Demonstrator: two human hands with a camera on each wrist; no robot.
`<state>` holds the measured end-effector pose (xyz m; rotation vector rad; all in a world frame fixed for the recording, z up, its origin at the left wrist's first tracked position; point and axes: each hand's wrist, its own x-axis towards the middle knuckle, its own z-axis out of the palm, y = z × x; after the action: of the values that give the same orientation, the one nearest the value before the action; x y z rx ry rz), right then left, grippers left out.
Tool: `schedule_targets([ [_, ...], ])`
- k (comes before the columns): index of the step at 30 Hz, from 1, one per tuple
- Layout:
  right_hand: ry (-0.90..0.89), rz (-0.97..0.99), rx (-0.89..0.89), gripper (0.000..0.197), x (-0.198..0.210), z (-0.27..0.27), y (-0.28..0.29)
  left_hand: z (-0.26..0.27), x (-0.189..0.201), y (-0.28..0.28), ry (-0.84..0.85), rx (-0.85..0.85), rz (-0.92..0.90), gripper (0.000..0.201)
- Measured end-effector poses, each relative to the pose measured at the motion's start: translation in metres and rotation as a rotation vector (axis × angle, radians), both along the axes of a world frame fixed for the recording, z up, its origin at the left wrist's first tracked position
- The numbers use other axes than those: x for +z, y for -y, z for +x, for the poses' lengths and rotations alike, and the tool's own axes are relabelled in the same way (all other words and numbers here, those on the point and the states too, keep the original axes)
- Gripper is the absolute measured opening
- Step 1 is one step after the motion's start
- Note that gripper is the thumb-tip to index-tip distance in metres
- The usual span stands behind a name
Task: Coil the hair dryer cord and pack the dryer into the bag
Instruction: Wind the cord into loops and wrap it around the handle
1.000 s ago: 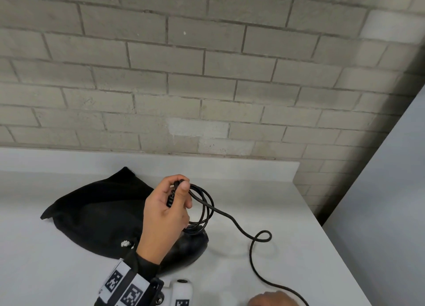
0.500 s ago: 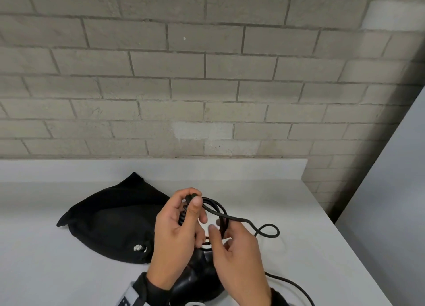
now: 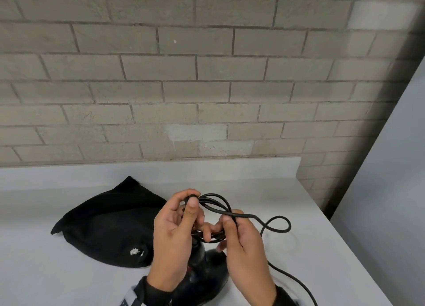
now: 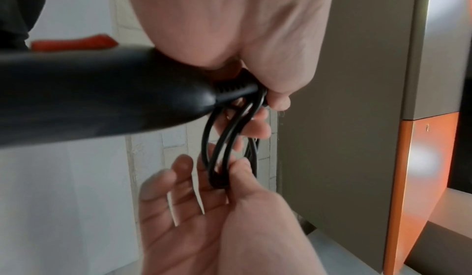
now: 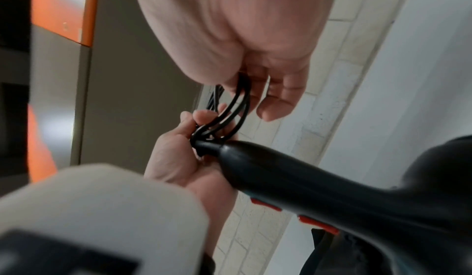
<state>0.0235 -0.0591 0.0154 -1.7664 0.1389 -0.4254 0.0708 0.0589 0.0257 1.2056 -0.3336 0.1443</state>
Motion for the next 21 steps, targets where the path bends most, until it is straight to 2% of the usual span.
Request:
schedule_targets([
  [2,-0.033,0.081,0.015,0.025,0.001,-0.002,-0.001,-0.001,-0.001,0.0,-0.012,0.014,0.007,0.042],
  [4,-0.072,0.057,0.035,0.029,0.0,-0.005,-0.003,-0.003,0.0,0.0,-0.006,0.049,0.03,0.028],
  [7,-0.073,-0.12,0.074,0.03,0.0,-0.011,0.001,-0.003,-0.001,-0.003,0.01,0.068,0.048,0.013],
  [10,-0.082,-0.385,0.153,0.033,0.002,-0.019,0.015,-0.002,-0.003,-0.007,0.017,0.062,0.048,0.026],
  [12,0.065,-0.504,0.064,0.033,0.005,-0.024,0.022,-0.002,-0.003,-0.008,0.023,0.053,0.045,0.03],
  [14,0.344,-0.534,-0.141,0.021,0.008,-0.028,0.03,-0.002,-0.003,-0.008,0.031,0.049,0.043,0.028],
  [15,0.395,-0.564,-0.183,0.017,0.006,-0.028,0.034,-0.001,-0.003,-0.008,0.033,0.051,0.045,0.028],
  [17,0.286,-0.629,-0.099,0.037,0.001,-0.026,0.039,0.0,-0.005,-0.008,0.04,0.053,0.052,0.028],
  [18,0.2,-0.653,-0.033,0.04,-0.002,-0.023,0.042,0.001,-0.005,-0.008,0.042,0.054,0.055,0.027],
  [19,0.157,-0.689,0.018,0.033,-0.005,-0.02,0.045,0.001,-0.006,-0.009,0.046,0.055,0.057,0.026],
  [21,0.208,-0.747,0.093,0.016,0.0,-0.017,0.046,0.001,-0.007,-0.009,0.057,0.054,0.062,0.027],
])
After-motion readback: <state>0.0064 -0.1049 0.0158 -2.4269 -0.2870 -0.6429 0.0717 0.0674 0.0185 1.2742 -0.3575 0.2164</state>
